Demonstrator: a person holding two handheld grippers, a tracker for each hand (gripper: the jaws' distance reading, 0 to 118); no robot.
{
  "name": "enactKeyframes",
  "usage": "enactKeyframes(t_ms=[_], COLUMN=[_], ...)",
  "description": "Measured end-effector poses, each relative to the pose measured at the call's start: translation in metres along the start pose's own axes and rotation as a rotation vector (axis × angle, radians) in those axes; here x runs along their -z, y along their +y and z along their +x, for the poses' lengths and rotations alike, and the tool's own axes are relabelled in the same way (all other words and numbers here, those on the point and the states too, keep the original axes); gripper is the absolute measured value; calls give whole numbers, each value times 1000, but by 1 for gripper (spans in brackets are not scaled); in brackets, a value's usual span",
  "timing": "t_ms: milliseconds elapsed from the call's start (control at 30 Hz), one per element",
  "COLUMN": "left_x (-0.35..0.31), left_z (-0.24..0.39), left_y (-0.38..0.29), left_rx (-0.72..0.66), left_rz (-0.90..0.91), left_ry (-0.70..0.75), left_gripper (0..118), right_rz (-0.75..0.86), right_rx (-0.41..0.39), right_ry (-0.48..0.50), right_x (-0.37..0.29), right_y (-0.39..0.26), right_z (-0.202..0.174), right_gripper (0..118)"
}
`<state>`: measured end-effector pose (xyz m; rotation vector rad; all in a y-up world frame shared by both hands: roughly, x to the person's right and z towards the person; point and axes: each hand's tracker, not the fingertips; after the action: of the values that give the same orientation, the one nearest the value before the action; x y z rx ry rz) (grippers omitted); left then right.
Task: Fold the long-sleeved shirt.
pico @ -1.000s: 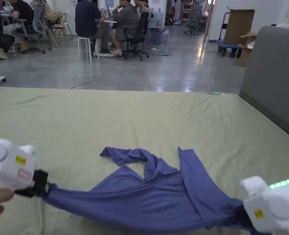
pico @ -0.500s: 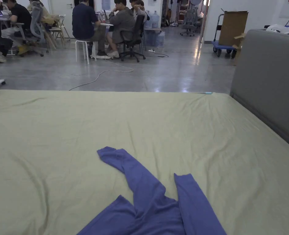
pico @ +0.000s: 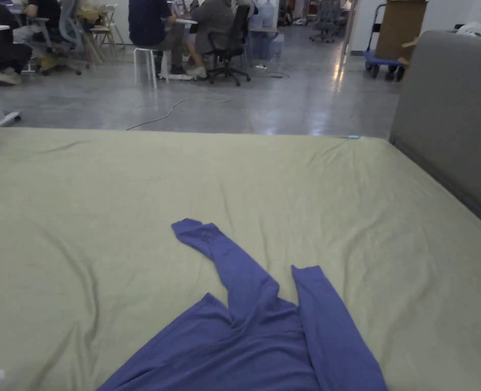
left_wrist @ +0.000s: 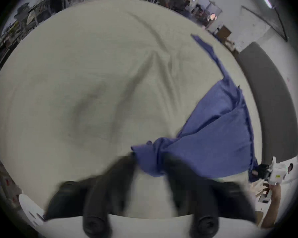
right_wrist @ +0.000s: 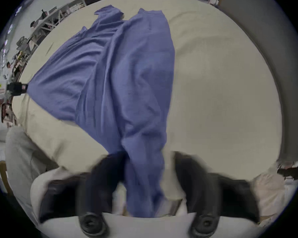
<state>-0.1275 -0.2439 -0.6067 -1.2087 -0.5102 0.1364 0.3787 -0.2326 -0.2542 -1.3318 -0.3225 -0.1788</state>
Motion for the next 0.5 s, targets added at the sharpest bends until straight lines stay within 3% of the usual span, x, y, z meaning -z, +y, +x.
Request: enactKeyframes(t_ms=[33,67,100,167,267,300,333,367,400,500], left_x=[-17,-35,-60,-88,-83,-82,-81,-75,-73,-64], left_z=[4,8,12,17,23,26,30,34,36,27], left_y=[-1,-4,-7,-14,-33,-42,-50,-57,-64,-60], left_rx=[-2,-11,-19,-16,39,73,132,171,188,58], left_rz=[44,99,147,204,102,73,79,84,105,118], left_ry=[10,-4,-9,2,109,143,153,169,204,122], left_gripper=[96,118,114,116,116,91,33,0,0,1], right_rz=[41,118,190,289,350,342,350,341,327,300], right_rx=[-7,-8,4,97,211,241,261,249,220,144], right_ry=[-66,-91,-90,-36,107,154,185,176,135,127], right_x=[-22,-45,-66,-97,-115,-114,-111,-106,-100,-85], right_y=[-2,-4,-7,-10,-15,-17,-20,-20,-20,-19], right_z=[2,4,5,9,3,0,-5,-13,-25,-48], right_gripper=[94,100,99,99,99,92,68,12,0,0])
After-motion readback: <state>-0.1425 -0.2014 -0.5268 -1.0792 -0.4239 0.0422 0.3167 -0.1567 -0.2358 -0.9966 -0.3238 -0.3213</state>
